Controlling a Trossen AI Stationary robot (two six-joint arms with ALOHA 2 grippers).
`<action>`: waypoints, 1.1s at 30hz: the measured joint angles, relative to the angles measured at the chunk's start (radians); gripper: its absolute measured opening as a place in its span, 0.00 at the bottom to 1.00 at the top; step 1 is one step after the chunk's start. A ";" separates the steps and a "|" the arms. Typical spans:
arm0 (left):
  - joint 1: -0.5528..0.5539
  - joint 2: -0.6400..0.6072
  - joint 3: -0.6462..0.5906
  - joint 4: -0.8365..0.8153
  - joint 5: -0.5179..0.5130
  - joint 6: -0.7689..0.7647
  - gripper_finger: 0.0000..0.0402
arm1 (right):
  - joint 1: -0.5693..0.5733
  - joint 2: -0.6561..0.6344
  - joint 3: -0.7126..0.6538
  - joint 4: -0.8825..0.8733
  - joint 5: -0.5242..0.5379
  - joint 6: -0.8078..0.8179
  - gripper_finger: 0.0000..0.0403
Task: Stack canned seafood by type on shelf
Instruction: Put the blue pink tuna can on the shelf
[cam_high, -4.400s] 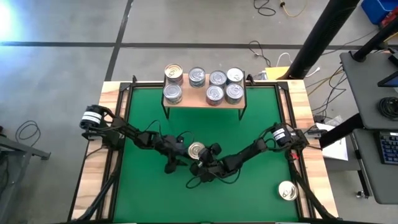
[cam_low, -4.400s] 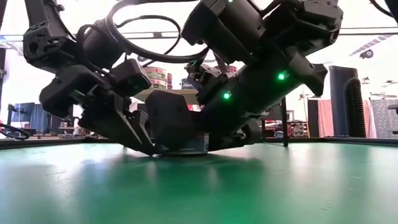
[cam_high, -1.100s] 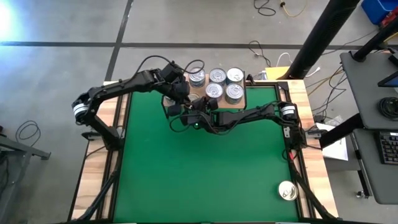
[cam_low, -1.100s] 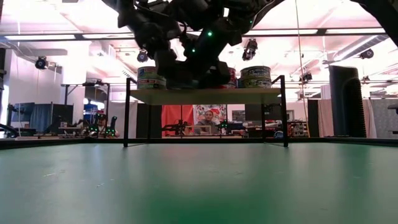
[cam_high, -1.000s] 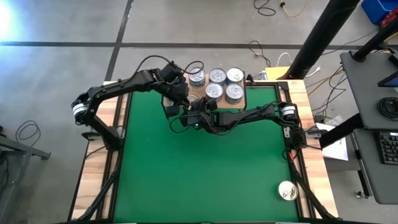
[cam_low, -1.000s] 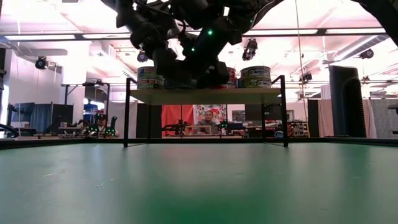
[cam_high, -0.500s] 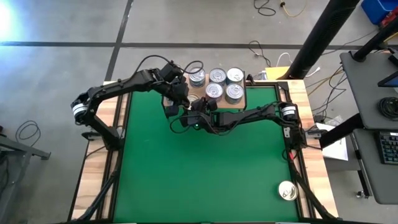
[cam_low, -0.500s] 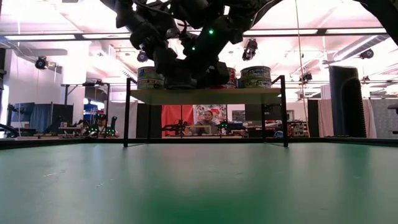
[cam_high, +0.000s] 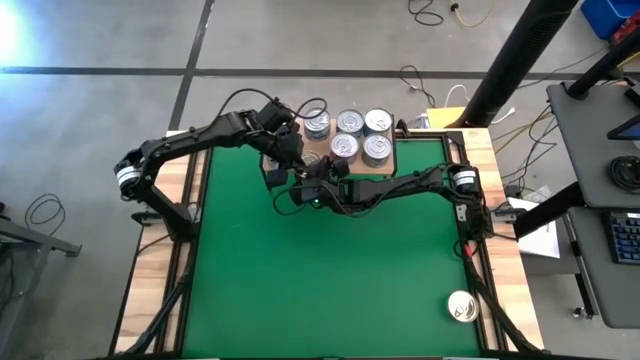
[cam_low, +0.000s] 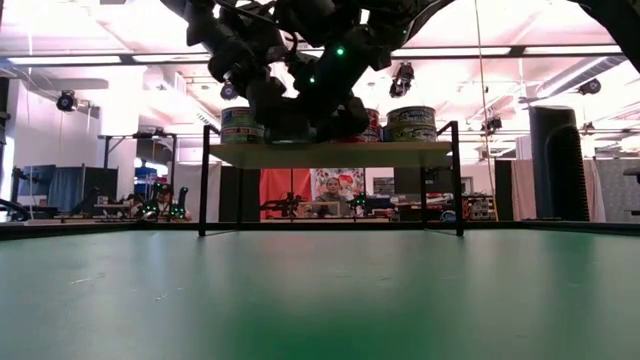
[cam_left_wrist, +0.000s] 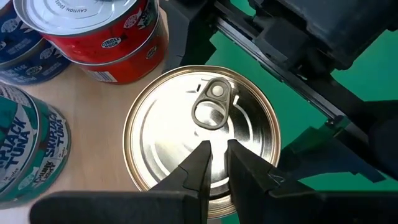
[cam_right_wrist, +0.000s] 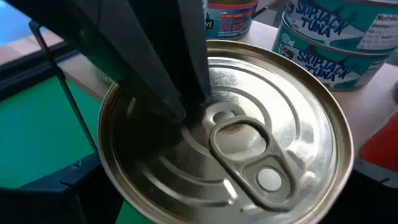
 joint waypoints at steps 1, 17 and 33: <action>0.000 0.000 0.000 0.000 0.000 0.006 0.09 | 0.000 0.000 0.000 -0.002 0.000 -0.013 0.98; 0.004 0.023 0.002 0.025 -0.044 -0.005 0.09 | 0.003 0.000 0.000 -0.107 0.006 -0.030 0.99; 0.004 0.027 0.044 0.023 -0.063 -0.029 0.09 | 0.024 -0.050 -0.003 -0.160 -0.060 0.030 0.99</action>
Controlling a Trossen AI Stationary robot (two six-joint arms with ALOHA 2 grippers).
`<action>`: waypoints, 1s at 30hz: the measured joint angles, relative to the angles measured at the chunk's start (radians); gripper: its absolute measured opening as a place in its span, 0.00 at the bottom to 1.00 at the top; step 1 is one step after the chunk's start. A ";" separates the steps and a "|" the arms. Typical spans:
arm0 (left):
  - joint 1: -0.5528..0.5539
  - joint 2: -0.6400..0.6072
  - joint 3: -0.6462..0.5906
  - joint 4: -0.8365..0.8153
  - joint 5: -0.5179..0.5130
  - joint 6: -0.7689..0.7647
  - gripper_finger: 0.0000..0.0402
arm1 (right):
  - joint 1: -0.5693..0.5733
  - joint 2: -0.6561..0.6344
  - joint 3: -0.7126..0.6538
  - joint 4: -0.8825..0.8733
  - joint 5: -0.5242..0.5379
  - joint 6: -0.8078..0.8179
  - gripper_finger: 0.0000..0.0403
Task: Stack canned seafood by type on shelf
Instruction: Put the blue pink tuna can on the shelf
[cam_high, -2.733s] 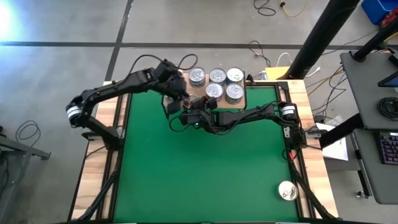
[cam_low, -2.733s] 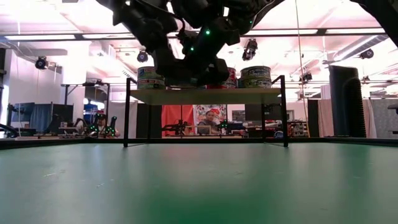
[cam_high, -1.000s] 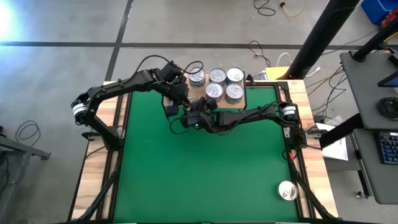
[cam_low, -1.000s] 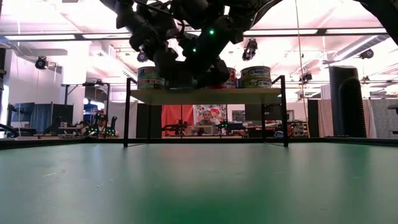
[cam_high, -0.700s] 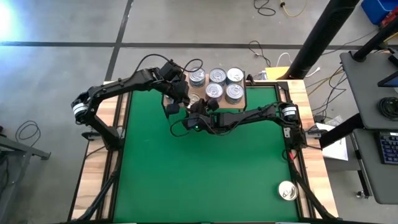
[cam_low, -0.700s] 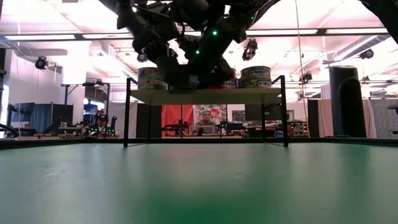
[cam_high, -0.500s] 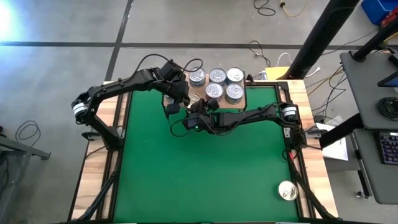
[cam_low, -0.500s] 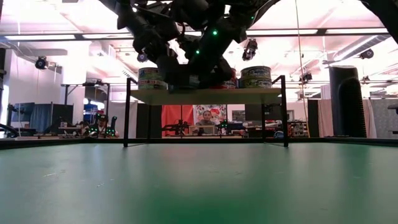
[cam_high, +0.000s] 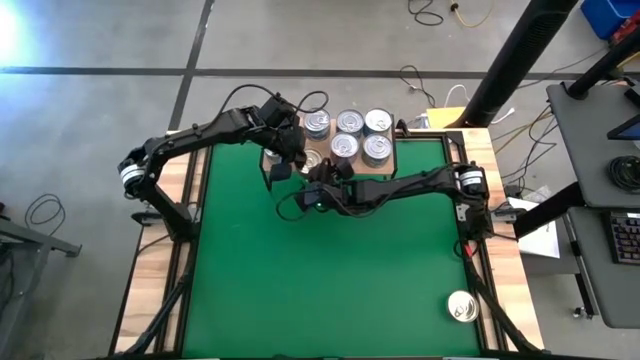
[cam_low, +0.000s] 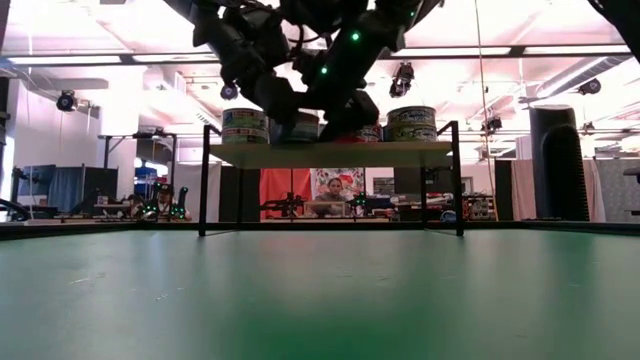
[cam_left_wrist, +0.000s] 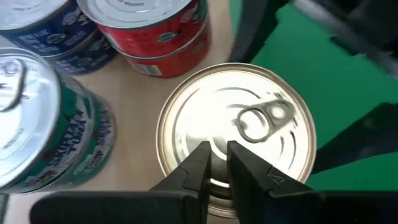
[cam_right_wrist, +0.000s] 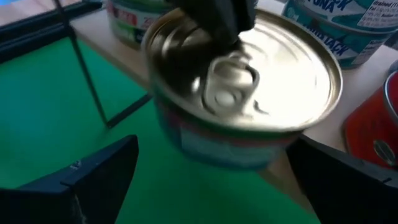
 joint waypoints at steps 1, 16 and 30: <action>0.000 0.000 -0.001 0.004 -0.011 0.001 0.09 | 0.001 -0.007 0.000 -0.017 -0.006 0.000 0.99; 0.000 0.000 0.000 0.004 -0.027 0.008 0.09 | 0.010 -0.093 -0.001 -0.111 -0.166 0.190 0.99; -0.001 -0.041 0.000 0.042 -0.026 0.007 0.09 | -0.023 -0.131 0.001 -0.101 -0.263 0.356 0.69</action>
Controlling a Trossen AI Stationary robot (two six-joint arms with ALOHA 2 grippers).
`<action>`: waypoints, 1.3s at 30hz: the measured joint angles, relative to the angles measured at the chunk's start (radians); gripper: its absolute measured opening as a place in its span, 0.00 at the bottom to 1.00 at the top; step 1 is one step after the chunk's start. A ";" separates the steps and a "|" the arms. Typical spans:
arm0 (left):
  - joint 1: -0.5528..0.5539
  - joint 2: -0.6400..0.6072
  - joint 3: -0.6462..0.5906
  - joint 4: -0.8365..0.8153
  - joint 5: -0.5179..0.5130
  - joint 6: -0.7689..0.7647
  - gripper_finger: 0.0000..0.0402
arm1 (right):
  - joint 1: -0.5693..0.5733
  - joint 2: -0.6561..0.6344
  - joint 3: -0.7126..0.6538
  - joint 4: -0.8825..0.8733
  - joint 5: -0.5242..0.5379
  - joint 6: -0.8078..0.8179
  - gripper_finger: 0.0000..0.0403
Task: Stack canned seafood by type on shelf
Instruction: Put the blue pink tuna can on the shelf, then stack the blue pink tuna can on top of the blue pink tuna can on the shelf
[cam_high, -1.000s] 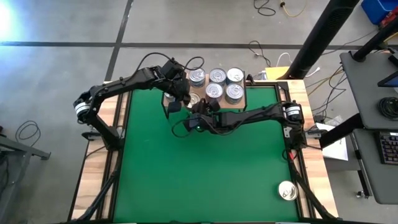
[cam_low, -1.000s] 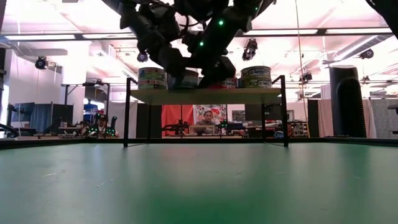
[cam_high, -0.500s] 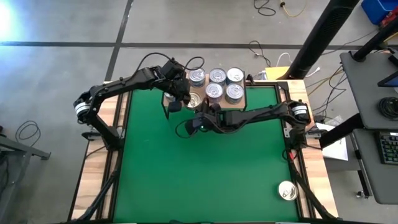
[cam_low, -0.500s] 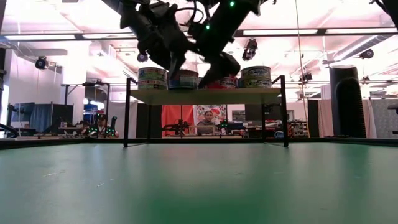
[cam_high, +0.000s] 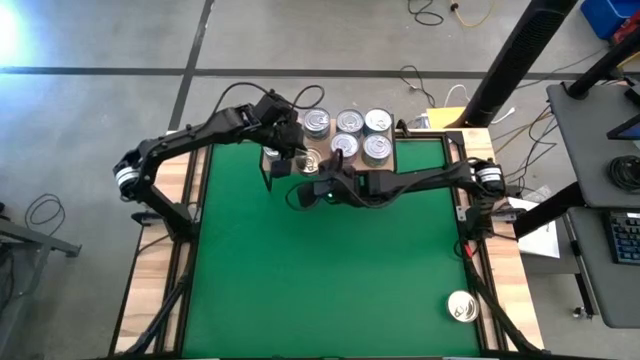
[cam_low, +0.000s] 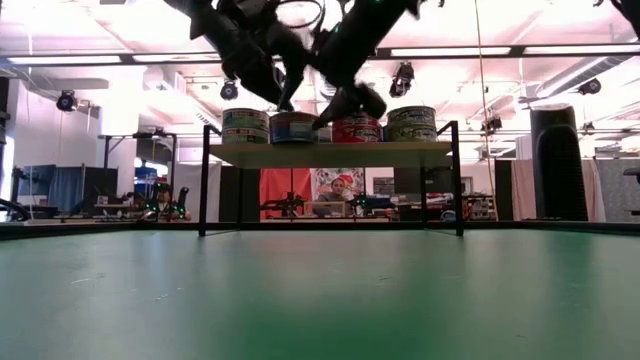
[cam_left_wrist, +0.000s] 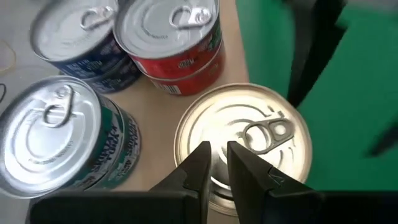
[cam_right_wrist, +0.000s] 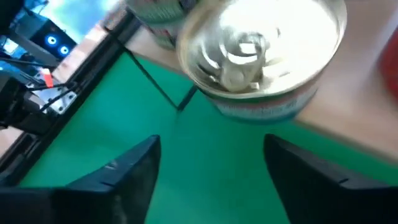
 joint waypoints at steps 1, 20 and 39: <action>0.000 -0.009 0.000 -0.003 0.005 -0.004 0.09 | -0.008 0.011 0.000 0.001 -0.029 0.027 0.65; -0.159 -0.331 -0.172 -0.084 0.159 -0.180 0.09 | -0.092 0.053 0.001 0.219 -0.015 0.006 0.44; -0.262 -0.727 -0.376 -0.095 0.069 -0.377 0.09 | 0.327 -0.067 -0.012 -0.665 -0.238 0.533 0.56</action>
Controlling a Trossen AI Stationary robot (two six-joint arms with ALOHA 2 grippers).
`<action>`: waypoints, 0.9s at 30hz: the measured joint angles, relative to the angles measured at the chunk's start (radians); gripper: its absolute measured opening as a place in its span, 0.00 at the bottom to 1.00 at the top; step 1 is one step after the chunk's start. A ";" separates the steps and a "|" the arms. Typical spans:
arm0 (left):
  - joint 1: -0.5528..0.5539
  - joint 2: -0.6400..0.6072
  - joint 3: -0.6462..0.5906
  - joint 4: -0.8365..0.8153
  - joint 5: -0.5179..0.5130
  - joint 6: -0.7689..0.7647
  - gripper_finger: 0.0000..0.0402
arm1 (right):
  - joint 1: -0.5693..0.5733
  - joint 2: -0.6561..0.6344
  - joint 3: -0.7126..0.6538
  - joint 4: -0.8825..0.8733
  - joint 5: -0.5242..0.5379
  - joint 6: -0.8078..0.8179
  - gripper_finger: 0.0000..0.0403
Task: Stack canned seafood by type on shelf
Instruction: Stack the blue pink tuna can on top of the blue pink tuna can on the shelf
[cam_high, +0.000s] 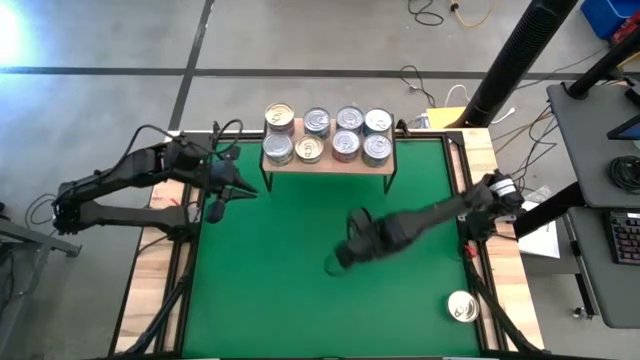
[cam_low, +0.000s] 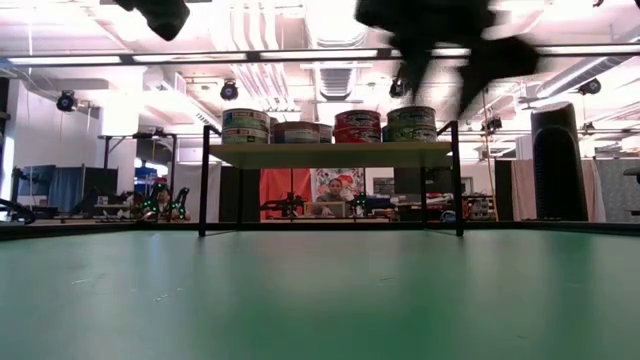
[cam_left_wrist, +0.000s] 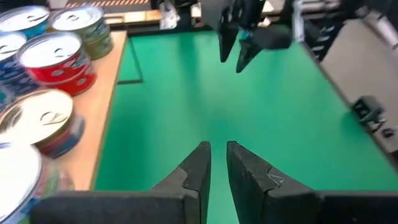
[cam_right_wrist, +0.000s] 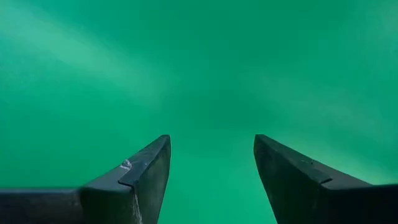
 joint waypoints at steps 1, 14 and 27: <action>-0.010 -0.007 0.000 0.003 0.005 -0.013 0.09 | 0.032 0.003 -0.013 -0.055 -0.031 0.056 0.56; -0.227 0.054 0.000 0.085 -0.102 -0.101 0.09 | 0.337 -0.007 -0.393 -0.156 -0.750 0.207 0.48; -0.241 0.180 0.000 0.245 -0.224 -0.293 0.09 | 0.393 -0.008 -0.390 -0.171 -0.877 -0.114 0.31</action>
